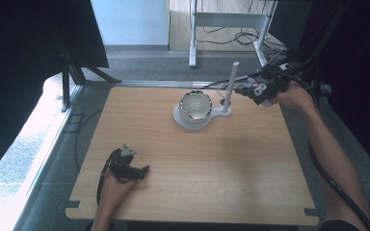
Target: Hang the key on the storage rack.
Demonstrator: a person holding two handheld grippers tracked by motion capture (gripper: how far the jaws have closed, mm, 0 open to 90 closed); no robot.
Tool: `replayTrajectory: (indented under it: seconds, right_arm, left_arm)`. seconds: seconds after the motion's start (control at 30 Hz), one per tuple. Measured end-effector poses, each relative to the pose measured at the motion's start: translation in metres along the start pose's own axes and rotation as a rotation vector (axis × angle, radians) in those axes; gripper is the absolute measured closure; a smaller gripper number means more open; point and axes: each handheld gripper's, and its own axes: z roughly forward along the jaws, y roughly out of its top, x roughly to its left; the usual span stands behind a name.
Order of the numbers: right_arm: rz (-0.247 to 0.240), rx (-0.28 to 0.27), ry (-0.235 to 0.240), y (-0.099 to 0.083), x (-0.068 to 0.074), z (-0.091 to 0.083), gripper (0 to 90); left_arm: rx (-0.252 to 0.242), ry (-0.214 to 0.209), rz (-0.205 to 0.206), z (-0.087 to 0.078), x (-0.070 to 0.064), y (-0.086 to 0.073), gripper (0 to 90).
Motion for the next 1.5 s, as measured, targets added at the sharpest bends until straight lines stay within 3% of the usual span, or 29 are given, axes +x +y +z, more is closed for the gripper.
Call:
replayTrajectory:
  seconds: [0.3,0.73,1.07,1.23,1.5]
  right_arm:
    - [0.026,-0.020,-0.038,0.010,-0.016,-0.007,42.0]
    - [0.033,-0.048,-0.060,0.031,-0.024,-0.010,42.0]
    - [-0.003,-0.051,-0.032,0.044,-0.009,-0.005,42.0]
    - [-0.027,-0.024,0.015,0.039,0.001,0.007,41.8]
    - [-0.019,0.020,0.036,0.025,0.002,0.027,41.5]
  left_arm:
    - [0.000,0.000,0.000,0.000,0.000,0.000,1.4]
    - [0.001,0.000,0.000,0.000,0.000,0.000,1.4]
    - [0.001,0.000,0.001,0.000,0.000,0.000,1.4]
    - [0.000,0.000,0.001,0.000,0.000,0.000,1.4]
    - [-0.002,0.001,0.000,0.000,0.000,0.000,1.4]
